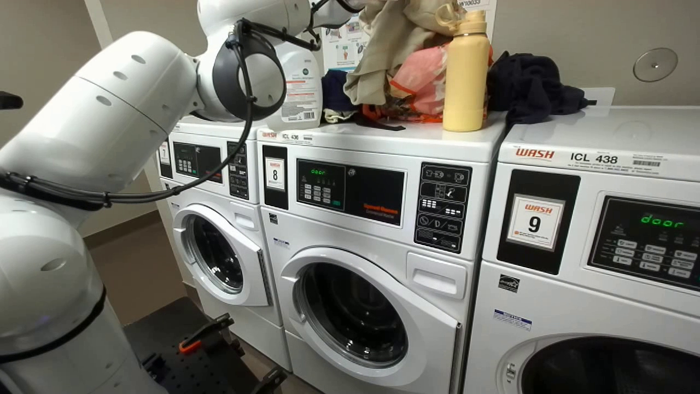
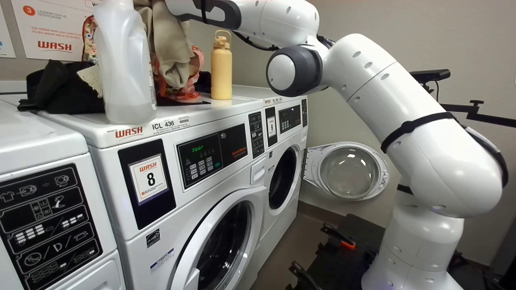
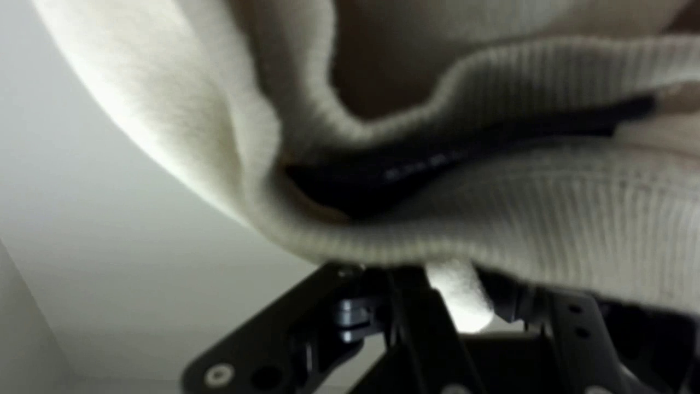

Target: Put the beige sweatshirt in the bag

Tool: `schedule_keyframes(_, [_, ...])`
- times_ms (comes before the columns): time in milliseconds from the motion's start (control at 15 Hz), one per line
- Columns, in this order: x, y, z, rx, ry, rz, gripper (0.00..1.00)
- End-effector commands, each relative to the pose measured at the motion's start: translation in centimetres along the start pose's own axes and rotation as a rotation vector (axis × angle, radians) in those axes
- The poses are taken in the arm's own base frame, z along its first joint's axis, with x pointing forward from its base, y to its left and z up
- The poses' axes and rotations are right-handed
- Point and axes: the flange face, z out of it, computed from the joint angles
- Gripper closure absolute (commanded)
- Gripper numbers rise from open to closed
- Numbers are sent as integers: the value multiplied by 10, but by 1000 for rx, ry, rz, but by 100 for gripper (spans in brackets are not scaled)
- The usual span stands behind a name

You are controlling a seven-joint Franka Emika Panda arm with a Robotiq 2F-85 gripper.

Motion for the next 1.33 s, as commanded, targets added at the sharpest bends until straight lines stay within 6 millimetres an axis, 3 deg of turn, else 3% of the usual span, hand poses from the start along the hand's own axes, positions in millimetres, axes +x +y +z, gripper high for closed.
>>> schedule_keyframes(0, [4,4,-3,1,51,-18,95])
schedule_keyframes(267, [-3,8,4,-37,2,-49,95])
schedule_keyframes(333, [-5,9,5,-39,-4,-52,55])
schedule_keyframes(467, [-4,12,5,-48,2,-52,49])
schedule_keyframes(867, [4,19,3,-84,19,-78,2])
schedule_keyframes(1267, [32,16,-14,-80,96,-93,0])
